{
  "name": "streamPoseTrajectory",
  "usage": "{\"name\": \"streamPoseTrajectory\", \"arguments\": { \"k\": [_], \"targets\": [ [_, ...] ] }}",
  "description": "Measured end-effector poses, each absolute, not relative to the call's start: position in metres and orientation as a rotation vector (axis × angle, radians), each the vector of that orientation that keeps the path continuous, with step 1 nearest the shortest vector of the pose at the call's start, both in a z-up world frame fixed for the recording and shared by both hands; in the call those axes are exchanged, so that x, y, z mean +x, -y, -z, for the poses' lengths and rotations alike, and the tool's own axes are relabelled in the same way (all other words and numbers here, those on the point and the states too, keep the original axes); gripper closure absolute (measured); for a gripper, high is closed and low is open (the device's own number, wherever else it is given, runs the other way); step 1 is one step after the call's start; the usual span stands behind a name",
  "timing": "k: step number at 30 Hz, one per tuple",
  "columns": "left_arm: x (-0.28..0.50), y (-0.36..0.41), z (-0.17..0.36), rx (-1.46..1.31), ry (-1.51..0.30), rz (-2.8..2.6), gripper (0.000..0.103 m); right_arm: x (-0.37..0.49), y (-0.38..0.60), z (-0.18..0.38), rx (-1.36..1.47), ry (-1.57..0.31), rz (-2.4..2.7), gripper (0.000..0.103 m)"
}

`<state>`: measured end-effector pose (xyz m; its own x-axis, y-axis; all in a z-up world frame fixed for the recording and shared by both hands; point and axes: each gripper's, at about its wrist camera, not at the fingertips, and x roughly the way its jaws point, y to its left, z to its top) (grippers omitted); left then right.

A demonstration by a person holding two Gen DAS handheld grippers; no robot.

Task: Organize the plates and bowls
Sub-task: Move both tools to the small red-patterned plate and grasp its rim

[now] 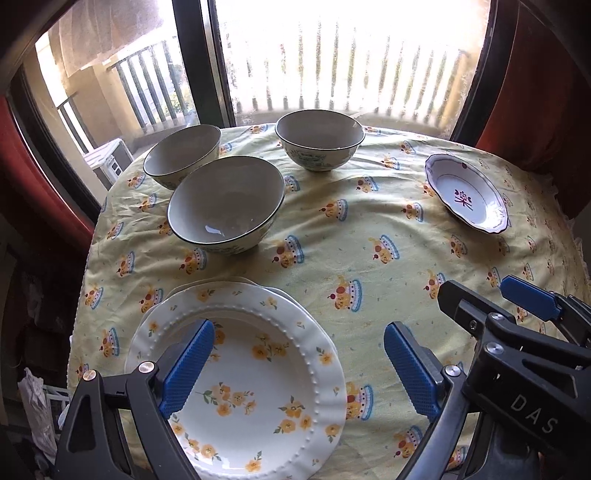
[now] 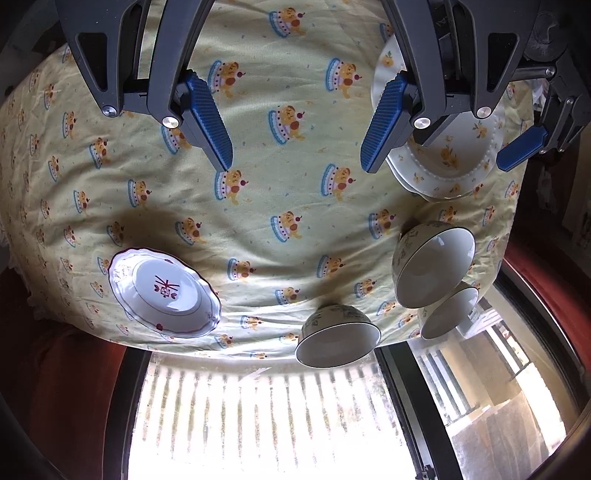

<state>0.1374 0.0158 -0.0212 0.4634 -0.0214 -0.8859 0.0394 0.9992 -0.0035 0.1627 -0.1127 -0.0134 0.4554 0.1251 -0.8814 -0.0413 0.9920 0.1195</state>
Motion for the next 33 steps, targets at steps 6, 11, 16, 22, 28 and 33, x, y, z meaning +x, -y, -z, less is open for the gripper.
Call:
{"name": "streamPoseTrajectory", "arguments": {
  "k": [6, 11, 16, 22, 28, 33],
  "targets": [
    [0.151, 0.025, 0.021, 0.025, -1.088, 0.027, 0.009, 0.174, 0.154, 0.014, 0.1, -1.089, -0.094, 0.028],
    [0.162, 0.059, 0.022, 0.014, -1.086, 0.02, 0.009, 0.188, 0.189, 0.013, 0.098, -1.084, -0.08, 0.028],
    [0.175, 0.091, 0.025, 0.003, -1.075, 0.002, 0.01, 0.203, 0.222, 0.012, 0.061, -1.056, -0.086, 0.028],
    [0.194, 0.126, 0.027, -0.004, -1.059, -0.009, 0.01, 0.221, 0.259, 0.015, 0.051, -1.043, -0.074, 0.028],
    [0.222, 0.156, 0.033, 0.003, -1.052, -0.029, 0.01, 0.248, 0.289, 0.022, 0.061, -1.042, -0.059, 0.028],
    [0.254, 0.175, 0.047, 0.01, -1.062, -0.058, 0.01, 0.277, 0.309, 0.034, 0.075, -1.048, -0.054, 0.028]
  ]
}}
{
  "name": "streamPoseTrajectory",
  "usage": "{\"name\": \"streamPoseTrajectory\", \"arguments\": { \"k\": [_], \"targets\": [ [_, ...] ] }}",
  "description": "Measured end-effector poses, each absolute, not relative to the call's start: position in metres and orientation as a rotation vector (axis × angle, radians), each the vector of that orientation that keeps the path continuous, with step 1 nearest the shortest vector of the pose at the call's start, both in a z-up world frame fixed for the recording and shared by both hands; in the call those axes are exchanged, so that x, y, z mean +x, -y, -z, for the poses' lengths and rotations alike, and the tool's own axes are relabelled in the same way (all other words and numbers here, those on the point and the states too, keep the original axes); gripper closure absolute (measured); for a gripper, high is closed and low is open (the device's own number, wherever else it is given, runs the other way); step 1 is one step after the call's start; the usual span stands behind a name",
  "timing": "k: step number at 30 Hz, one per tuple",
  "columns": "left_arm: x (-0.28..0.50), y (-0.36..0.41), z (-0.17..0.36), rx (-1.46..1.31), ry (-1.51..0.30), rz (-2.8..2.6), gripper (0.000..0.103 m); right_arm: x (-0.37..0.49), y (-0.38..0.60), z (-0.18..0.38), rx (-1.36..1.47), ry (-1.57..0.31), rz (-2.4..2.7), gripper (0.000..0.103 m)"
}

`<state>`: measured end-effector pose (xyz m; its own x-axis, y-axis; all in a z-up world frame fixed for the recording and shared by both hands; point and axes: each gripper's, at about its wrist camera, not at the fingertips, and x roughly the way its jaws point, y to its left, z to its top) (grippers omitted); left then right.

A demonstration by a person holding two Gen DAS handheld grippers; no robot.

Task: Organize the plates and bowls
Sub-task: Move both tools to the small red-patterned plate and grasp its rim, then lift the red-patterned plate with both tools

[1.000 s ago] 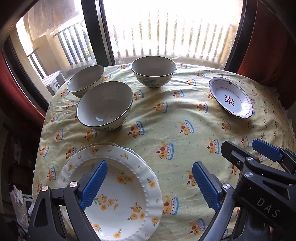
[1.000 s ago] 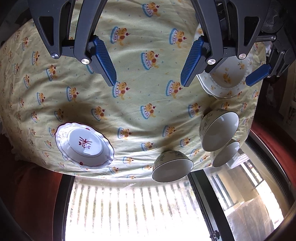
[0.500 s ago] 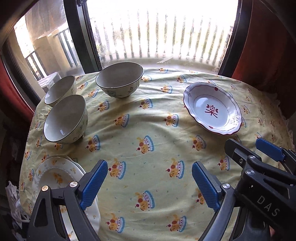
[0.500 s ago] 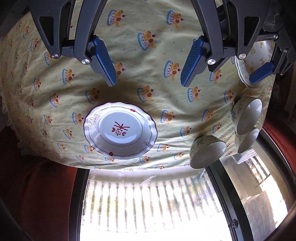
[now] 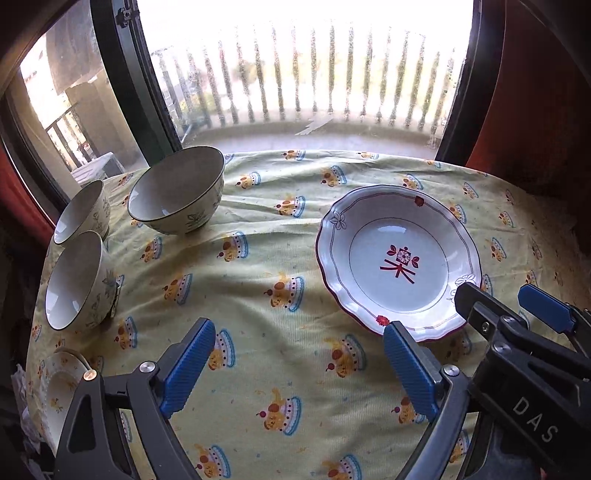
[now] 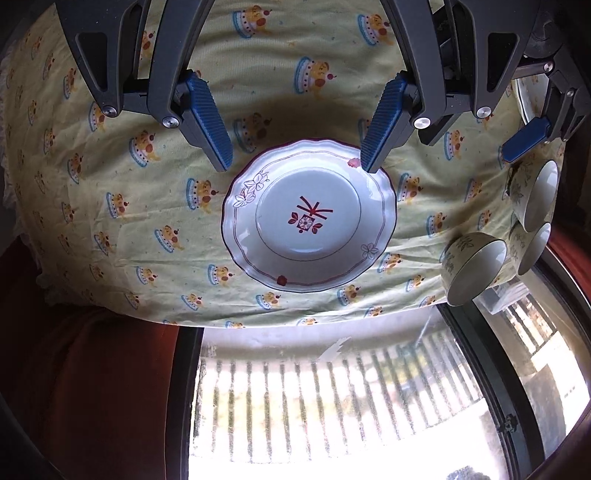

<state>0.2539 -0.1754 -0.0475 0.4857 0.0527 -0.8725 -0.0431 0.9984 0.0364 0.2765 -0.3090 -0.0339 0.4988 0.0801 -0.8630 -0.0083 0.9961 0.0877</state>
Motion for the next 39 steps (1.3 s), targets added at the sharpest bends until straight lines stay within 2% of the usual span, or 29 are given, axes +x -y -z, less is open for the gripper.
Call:
{"name": "streamPoseTrajectory", "arguments": {
  "k": [3, 11, 17, 20, 30, 34, 39],
  "targets": [
    [0.272, 0.183, 0.059, -0.026, -1.088, -0.091, 0.014, 0.297, 0.318, 0.045, 0.092, -1.06, -0.044, 0.028],
    [0.31, 0.191, 0.086, -0.039, -1.121, -0.115, 0.016, 0.341, 0.331, 0.074, 0.095, -1.093, -0.031, 0.028],
    [0.332, 0.195, 0.103, -0.028, -1.136, -0.12, 0.021, 0.365, 0.336, 0.093, 0.107, -1.105, -0.026, 0.028],
    [0.342, 0.198, 0.112, -0.031, -1.154, -0.091, 0.029, 0.374, 0.336, 0.101, 0.091, -1.115, -0.021, 0.031],
    [0.343, 0.207, 0.112, -0.025, -1.146, -0.025, 0.035, 0.383, 0.34, 0.11, 0.124, -1.121, -0.028, 0.039],
    [0.343, 0.208, 0.112, -0.015, -1.15, -0.03, 0.035, 0.38, 0.342, 0.109, 0.134, -1.138, -0.022, 0.043],
    [0.331, 0.205, 0.112, -0.018, -1.174, -0.022, 0.035, 0.37, 0.342, 0.108, 0.159, -1.159, -0.021, 0.043]
  ]
}}
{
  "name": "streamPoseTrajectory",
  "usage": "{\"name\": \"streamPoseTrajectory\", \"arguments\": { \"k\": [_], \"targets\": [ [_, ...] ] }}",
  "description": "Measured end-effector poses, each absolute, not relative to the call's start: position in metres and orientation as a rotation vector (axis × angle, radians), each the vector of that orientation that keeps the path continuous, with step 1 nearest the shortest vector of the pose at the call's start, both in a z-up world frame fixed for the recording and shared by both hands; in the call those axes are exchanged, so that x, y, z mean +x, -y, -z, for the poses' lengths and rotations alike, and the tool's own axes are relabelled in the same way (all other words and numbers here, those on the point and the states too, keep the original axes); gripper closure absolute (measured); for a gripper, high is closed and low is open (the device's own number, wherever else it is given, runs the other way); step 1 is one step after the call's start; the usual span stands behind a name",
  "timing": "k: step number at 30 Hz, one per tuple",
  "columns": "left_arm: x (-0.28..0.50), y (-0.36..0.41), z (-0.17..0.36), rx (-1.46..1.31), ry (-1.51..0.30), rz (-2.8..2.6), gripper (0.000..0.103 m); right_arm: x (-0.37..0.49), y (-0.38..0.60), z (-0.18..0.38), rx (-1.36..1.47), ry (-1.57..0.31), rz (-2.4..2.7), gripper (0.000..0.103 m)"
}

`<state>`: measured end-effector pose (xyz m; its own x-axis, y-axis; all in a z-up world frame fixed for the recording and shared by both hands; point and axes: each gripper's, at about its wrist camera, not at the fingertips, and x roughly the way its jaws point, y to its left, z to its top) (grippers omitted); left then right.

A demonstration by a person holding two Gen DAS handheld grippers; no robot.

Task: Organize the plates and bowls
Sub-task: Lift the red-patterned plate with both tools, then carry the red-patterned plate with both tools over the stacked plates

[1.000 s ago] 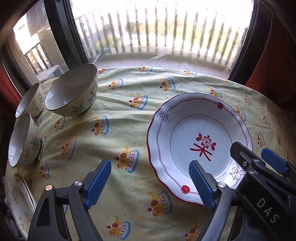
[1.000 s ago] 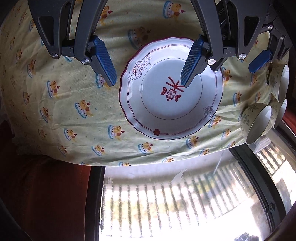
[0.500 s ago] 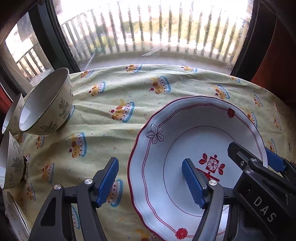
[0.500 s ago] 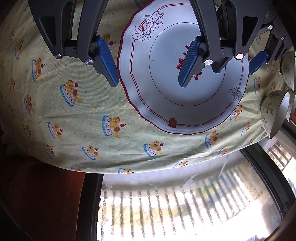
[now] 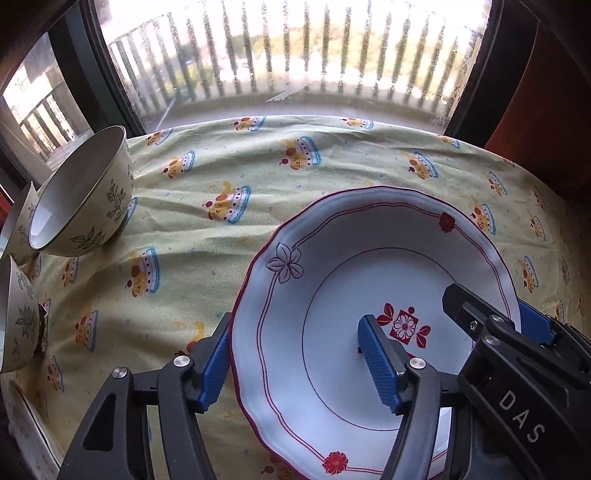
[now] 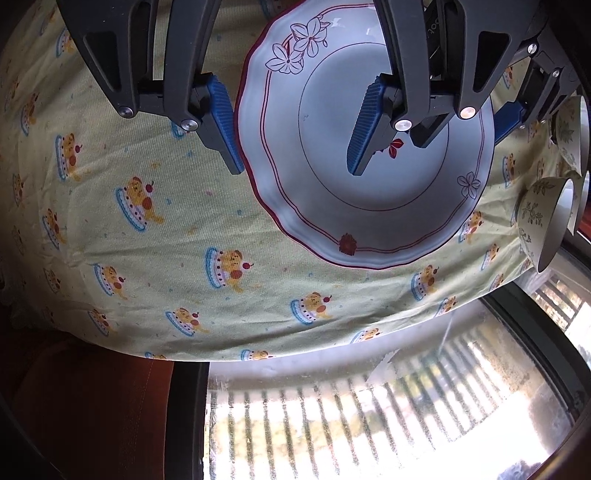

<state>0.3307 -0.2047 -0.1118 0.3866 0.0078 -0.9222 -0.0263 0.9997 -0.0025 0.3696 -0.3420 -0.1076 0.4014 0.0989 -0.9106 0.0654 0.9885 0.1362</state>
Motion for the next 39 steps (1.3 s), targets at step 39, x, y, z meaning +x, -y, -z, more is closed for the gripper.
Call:
{"name": "streamPoseTrajectory", "arguments": {
  "k": [39],
  "targets": [
    [0.245, 0.176, 0.121, -0.055, -1.257, 0.011, 0.037, 0.277, 0.319, 0.113, 0.104, -1.275, -0.092, 0.06]
  ]
}}
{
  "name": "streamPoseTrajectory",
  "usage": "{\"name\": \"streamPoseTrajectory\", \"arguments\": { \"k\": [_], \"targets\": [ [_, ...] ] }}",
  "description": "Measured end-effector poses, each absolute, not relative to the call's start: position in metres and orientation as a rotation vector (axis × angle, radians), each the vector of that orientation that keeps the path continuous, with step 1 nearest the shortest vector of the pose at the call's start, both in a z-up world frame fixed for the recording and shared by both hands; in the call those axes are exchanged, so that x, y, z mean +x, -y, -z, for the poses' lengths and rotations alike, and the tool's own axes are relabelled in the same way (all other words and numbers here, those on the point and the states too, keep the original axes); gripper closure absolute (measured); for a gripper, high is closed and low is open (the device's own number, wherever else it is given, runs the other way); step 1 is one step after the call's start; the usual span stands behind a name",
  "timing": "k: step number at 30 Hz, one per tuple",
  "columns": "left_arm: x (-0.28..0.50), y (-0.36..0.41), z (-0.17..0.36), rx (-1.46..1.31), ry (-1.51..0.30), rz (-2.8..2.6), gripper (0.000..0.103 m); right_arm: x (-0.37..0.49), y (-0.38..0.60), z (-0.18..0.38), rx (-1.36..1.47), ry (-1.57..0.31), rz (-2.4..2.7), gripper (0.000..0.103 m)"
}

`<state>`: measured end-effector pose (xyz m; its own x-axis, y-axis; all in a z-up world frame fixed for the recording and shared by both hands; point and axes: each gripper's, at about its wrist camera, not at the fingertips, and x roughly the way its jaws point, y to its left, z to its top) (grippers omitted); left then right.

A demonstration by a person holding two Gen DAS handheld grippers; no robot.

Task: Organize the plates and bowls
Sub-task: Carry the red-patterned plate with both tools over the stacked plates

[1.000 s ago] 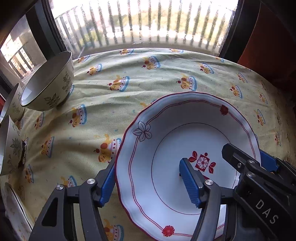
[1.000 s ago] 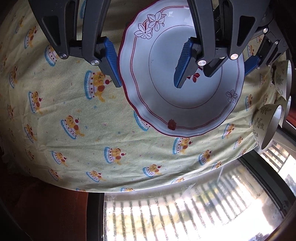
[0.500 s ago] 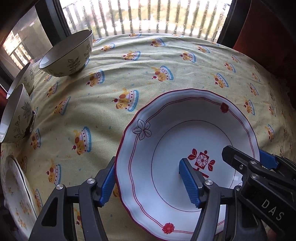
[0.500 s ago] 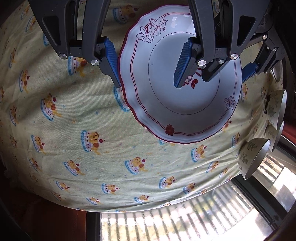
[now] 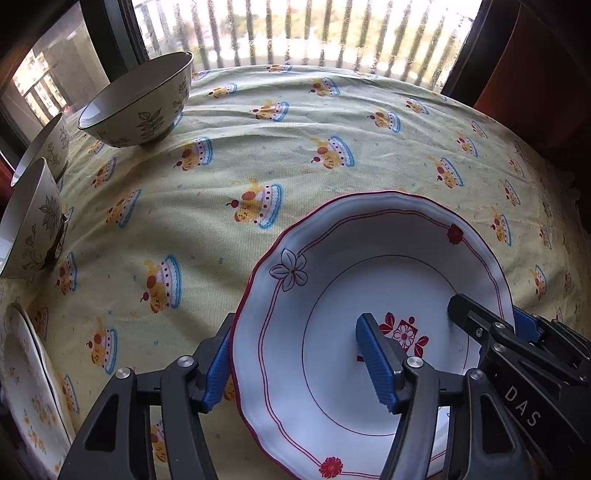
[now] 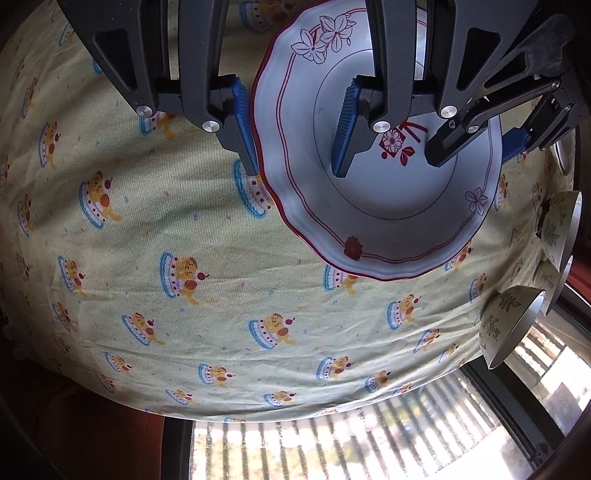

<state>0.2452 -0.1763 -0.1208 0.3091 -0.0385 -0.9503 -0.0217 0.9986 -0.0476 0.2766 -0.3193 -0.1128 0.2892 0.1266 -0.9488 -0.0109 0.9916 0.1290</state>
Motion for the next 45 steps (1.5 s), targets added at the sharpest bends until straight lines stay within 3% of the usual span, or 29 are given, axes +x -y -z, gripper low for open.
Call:
{"name": "streamPoseTrajectory", "arguments": {
  "k": [22, 45],
  "targets": [
    [0.188, 0.136, 0.071, 0.003, -1.165, 0.104, 0.04, 0.223, 0.28, 0.058, 0.069, -1.221, 0.011, 0.06],
    [0.135, 0.004, 0.032, -0.021, -1.115, 0.122, 0.04, 0.164, 0.152, 0.012, 0.071, -1.153, 0.035, 0.059]
  ]
}}
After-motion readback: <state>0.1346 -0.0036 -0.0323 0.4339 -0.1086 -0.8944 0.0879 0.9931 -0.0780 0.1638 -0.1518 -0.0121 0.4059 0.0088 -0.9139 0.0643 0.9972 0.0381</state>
